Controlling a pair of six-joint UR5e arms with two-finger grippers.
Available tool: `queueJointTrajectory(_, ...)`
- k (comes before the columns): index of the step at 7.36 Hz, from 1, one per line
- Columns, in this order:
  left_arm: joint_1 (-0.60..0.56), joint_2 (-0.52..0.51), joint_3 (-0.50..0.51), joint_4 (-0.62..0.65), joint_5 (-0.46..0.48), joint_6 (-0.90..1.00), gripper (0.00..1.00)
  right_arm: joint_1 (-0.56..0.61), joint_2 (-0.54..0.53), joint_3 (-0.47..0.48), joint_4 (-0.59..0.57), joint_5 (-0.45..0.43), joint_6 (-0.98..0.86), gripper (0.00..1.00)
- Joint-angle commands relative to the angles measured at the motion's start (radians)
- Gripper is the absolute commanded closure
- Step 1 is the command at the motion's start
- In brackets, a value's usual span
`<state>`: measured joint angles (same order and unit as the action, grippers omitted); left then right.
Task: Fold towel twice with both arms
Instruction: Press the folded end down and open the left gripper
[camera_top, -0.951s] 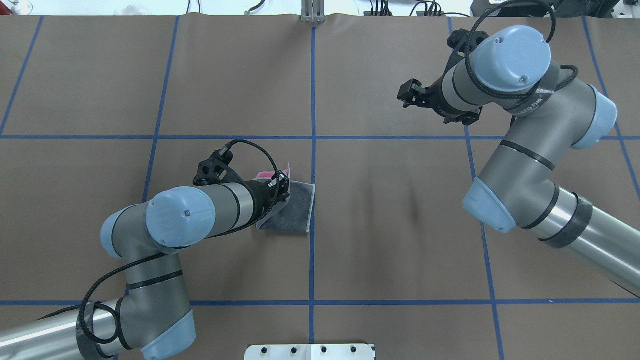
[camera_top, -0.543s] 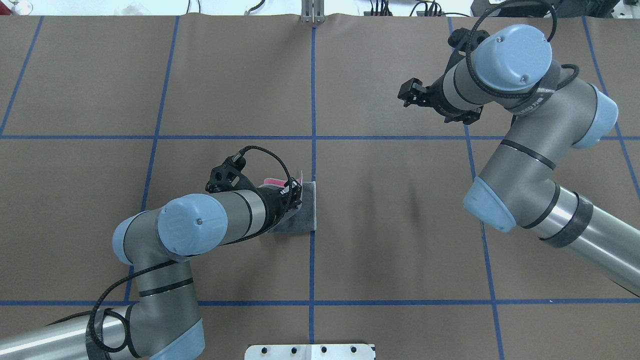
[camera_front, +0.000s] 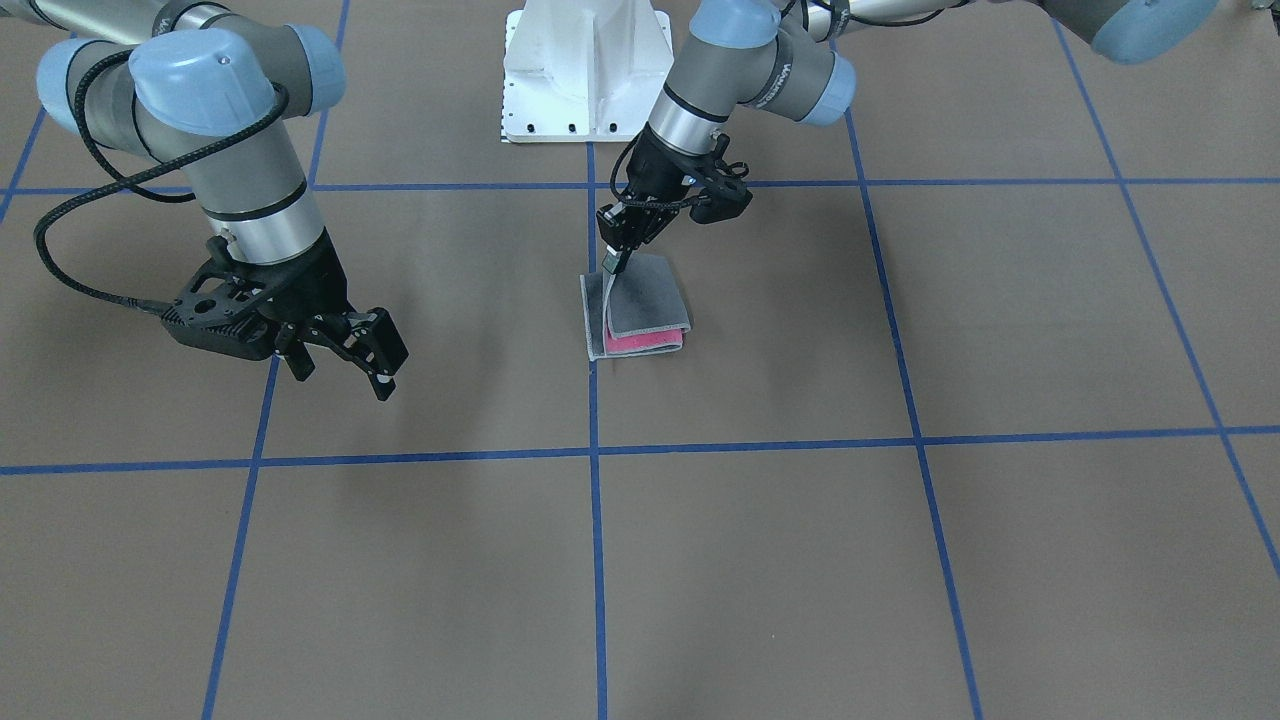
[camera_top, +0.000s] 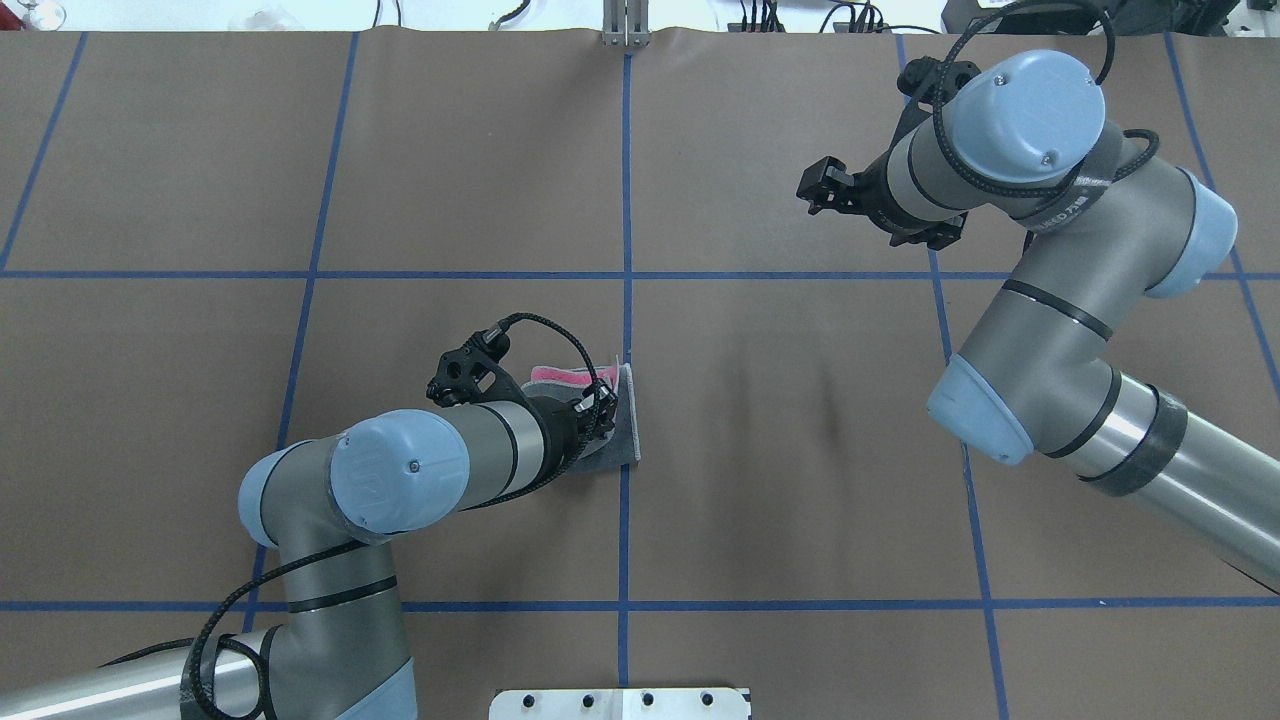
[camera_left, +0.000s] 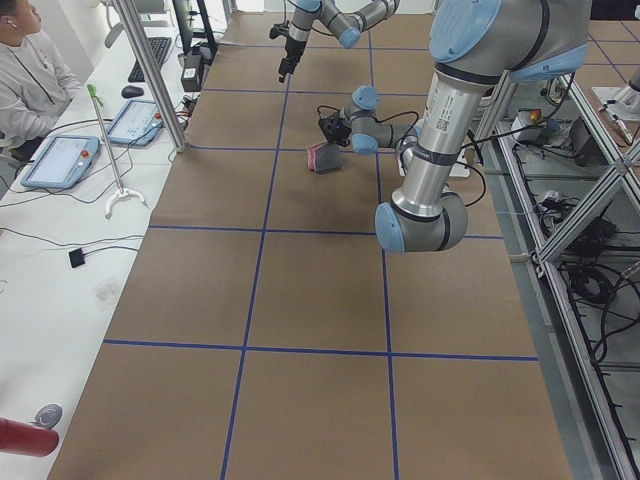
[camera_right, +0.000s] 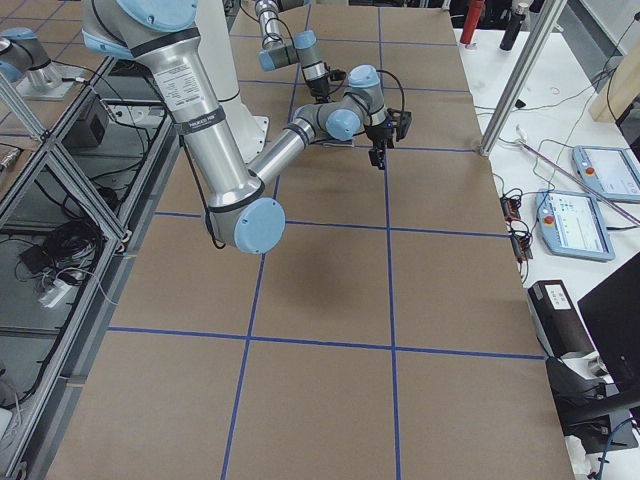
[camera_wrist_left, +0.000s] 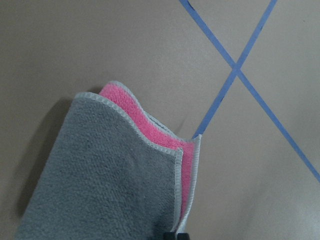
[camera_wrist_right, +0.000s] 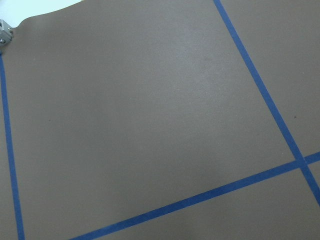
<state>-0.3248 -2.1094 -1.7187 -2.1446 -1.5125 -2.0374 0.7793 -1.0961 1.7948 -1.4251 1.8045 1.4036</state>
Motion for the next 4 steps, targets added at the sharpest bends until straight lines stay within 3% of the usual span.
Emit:
queueJointTrajectory(1, 0.004, -0.011, 0.011, 0.000, -0.002, 0.031, 0.28, 0.000, -0.001, 0.000, 0.000, -0.001, 0.000, 0.00)
queueJointTrajectory(2, 0.001, -0.014, 0.011, 0.002, -0.005, 0.096, 0.00, -0.002, 0.001, 0.000, 0.000, -0.001, 0.000, 0.00)
queueJointTrajectory(4, -0.009, -0.011, 0.002, 0.018, -0.011, 0.112, 0.00, -0.002, 0.001, -0.002, -0.005, 0.001, -0.001, 0.00)
